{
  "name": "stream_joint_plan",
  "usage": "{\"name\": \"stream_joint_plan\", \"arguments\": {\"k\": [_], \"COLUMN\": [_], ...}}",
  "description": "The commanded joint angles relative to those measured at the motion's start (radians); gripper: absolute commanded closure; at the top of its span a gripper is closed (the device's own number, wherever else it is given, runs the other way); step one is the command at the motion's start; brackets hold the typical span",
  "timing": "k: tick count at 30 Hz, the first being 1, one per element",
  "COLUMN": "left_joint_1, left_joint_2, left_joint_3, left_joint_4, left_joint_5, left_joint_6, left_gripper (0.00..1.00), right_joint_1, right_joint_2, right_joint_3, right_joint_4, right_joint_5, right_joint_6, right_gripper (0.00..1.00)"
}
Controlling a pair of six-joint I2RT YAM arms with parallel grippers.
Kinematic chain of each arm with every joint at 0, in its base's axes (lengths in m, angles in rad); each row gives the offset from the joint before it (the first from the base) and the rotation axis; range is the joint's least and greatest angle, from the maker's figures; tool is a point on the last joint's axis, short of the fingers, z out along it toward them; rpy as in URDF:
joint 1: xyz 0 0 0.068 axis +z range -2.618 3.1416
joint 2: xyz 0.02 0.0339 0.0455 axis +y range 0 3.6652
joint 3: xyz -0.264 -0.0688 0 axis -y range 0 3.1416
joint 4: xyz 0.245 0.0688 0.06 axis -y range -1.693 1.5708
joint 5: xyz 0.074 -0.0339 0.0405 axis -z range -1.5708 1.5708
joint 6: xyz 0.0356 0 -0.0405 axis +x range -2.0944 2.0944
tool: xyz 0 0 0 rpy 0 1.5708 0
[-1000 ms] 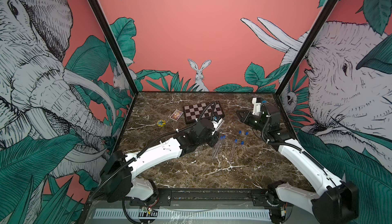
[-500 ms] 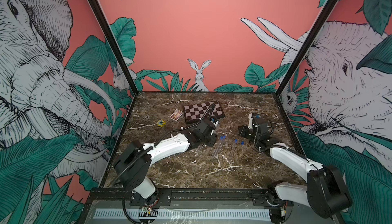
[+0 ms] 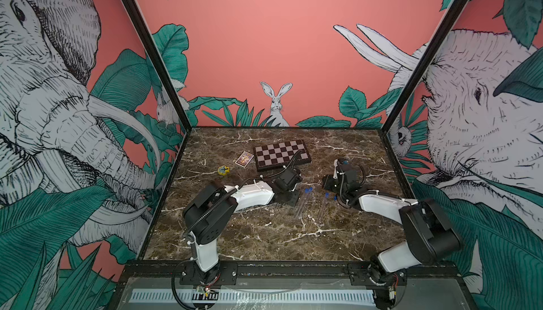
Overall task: Remove stoppers from test tubes
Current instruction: Place the test tube at the center of the board.
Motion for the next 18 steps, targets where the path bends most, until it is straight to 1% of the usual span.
{"name": "stream_joint_plan", "arguments": {"k": [1, 4, 10, 18], "left_joint_1": [0.001, 0.005, 0.013, 0.017], "left_joint_2": [0.000, 0.014, 0.040, 0.039], "left_joint_3": [0.020, 0.020, 0.016, 0.014], "left_joint_4": [-0.023, -0.027, -0.021, -0.024], "left_joint_5": [-0.004, 0.004, 0.026, 0.031], "left_joint_6": [-0.023, -0.024, -0.032, -0.028], "left_gripper": [1.00, 1.00, 1.00, 1.00], "right_joint_1": [0.022, 0.038, 0.061, 0.089], "right_joint_2": [0.049, 0.115, 0.198, 0.255], "right_joint_3": [0.047, 0.067, 0.089, 0.085], "right_joint_4": [0.086, 0.104, 0.144, 0.166], "right_joint_5": [0.062, 0.098, 0.151, 0.225], "right_joint_6": [-0.027, -0.042, -0.063, -0.083], "right_gripper": [1.00, 1.00, 1.00, 1.00]}}
